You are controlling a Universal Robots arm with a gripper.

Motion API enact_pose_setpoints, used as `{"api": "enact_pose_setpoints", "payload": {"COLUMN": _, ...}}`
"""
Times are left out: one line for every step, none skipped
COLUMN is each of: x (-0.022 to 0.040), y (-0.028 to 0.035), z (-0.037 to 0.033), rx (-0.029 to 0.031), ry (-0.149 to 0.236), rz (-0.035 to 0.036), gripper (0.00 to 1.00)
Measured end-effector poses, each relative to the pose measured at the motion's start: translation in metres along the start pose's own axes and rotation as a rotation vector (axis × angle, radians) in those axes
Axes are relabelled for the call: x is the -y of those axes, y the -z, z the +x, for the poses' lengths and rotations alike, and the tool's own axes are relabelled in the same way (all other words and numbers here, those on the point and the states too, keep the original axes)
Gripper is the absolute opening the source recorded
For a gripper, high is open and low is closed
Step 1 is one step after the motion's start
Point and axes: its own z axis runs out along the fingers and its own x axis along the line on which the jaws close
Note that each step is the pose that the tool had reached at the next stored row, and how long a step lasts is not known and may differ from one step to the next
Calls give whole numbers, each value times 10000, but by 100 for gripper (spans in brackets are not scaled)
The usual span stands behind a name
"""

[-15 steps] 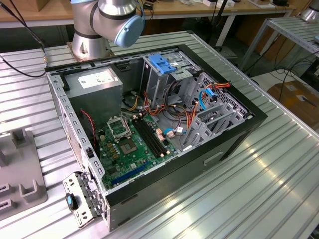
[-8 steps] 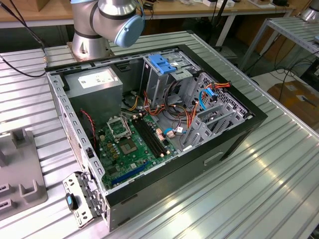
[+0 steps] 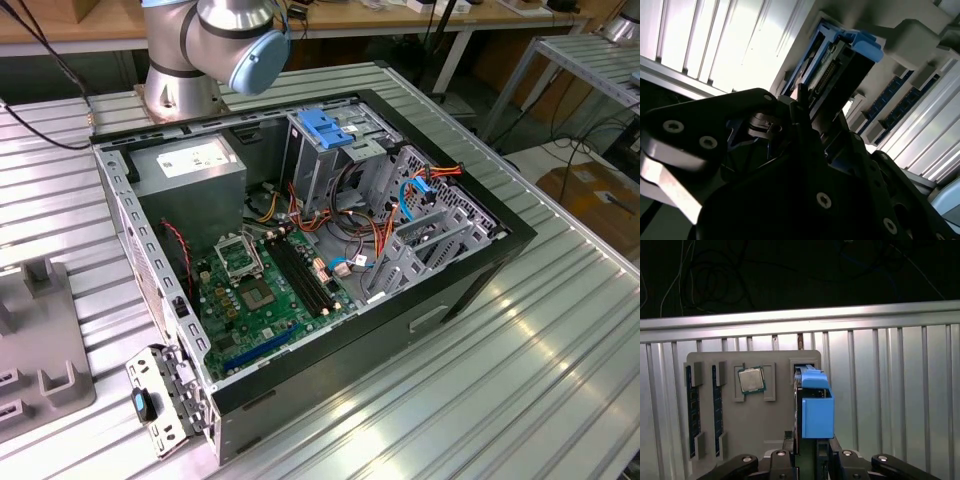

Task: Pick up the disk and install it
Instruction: 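Pick up the disk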

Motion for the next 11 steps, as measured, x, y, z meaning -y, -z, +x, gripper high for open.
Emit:
{"api": "enact_pose_setpoints", "payload": {"x": 2, "y": 59, "z": 0, "rx": -1, "ry": 0, "rz": -1, "gripper": 35}}
{"api": "enact_pose_setpoints", "payload": {"x": 3, "y": 91, "z": 0, "rx": 0, "ry": 0, "rz": 0, "gripper": 35}}
{"api": "enact_pose_setpoints", "payload": {"x": 4, "y": 109, "z": 0, "rx": 0, "ry": 0, "rz": -1, "gripper": 35}}
{"api": "enact_pose_setpoints", "payload": {"x": 4, "y": 125, "z": 0, "rx": 0, "ry": 0, "rz": 0, "gripper": 35}}
{"api": "enact_pose_setpoints", "payload": {"x": 5, "y": 138, "z": 0, "rx": 1, "ry": 2, "rz": 1, "gripper": 35}}
{"api": "enact_pose_setpoints", "payload": {"x": 5, "y": 150, "z": 0, "rx": 0, "ry": 7, "rz": 0, "gripper": 35}}
{"api": "enact_pose_setpoints", "payload": {"x": 6, "y": 159, "z": 1, "rx": 0, "ry": 12, "rz": 0, "gripper": 35}}
{"api": "enact_pose_setpoints", "payload": {"x": 6, "y": 180, "z": 1, "rx": -2, "ry": 25, "rz": 0, "gripper": 35}}
{"api": "enact_pose_setpoints", "payload": {"x": 7, "y": 189, "z": 1, "rx": -2, "ry": 30, "rz": -1, "gripper": 35}}
{"api": "enact_pose_setpoints", "payload": {"x": 7, "y": 203, "z": 1, "rx": -2, "ry": 35, "rz": 0, "gripper": 35}}
{"api": "enact_pose_setpoints", "payload": {"x": 7, "y": 216, "z": 1, "rx": -1, "ry": 38, "rz": 1, "gripper": 35}}
